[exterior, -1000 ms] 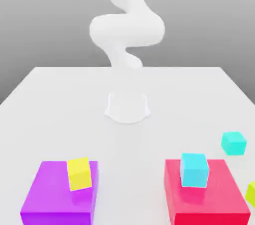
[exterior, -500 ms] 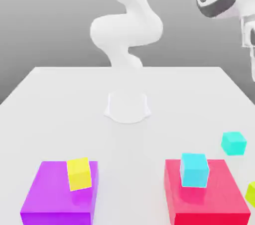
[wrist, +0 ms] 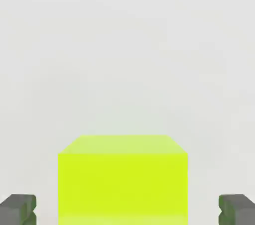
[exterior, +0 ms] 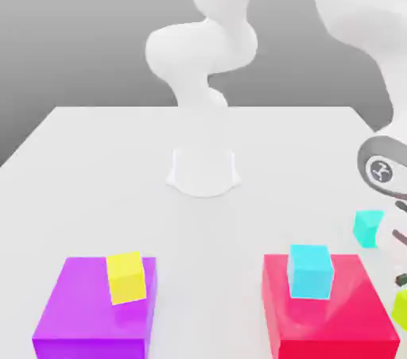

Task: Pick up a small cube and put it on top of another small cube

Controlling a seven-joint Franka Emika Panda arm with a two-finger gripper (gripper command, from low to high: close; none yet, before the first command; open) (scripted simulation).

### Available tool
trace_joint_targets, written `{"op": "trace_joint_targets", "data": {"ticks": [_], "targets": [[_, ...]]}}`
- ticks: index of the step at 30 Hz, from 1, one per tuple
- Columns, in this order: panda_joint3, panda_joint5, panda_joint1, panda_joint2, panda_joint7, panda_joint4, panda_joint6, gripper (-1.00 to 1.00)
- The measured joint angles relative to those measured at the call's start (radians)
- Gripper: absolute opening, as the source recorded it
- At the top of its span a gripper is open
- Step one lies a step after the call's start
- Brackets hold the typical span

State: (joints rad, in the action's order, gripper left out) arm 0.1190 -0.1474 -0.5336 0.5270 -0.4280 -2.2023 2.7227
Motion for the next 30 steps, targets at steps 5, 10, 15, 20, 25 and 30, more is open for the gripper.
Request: {"op": "trace_joint_targets", "data": {"ticks": [5, 10, 15, 20, 25, 30], "targets": [[-0.001, 0.0, -0.001, 0.004, -0.001, 0.001, 0.001, -1.0], [0.032, 0.037, 0.009, -0.152, -0.011, -0.05, -0.104, -1.0], [0.085, 0.065, -0.055, -0.329, 0.095, -0.222, -0.107, -1.0], [0.151, 0.138, -0.144, -0.51, 0.176, -0.404, -0.102, -1.0], [0.158, 0.139, -0.185, -0.514, 0.243, -0.495, -0.014, -1.0], [0.128, 0.059, -0.197, -0.412, 0.303, -0.496, 0.084, 1.0]]}}
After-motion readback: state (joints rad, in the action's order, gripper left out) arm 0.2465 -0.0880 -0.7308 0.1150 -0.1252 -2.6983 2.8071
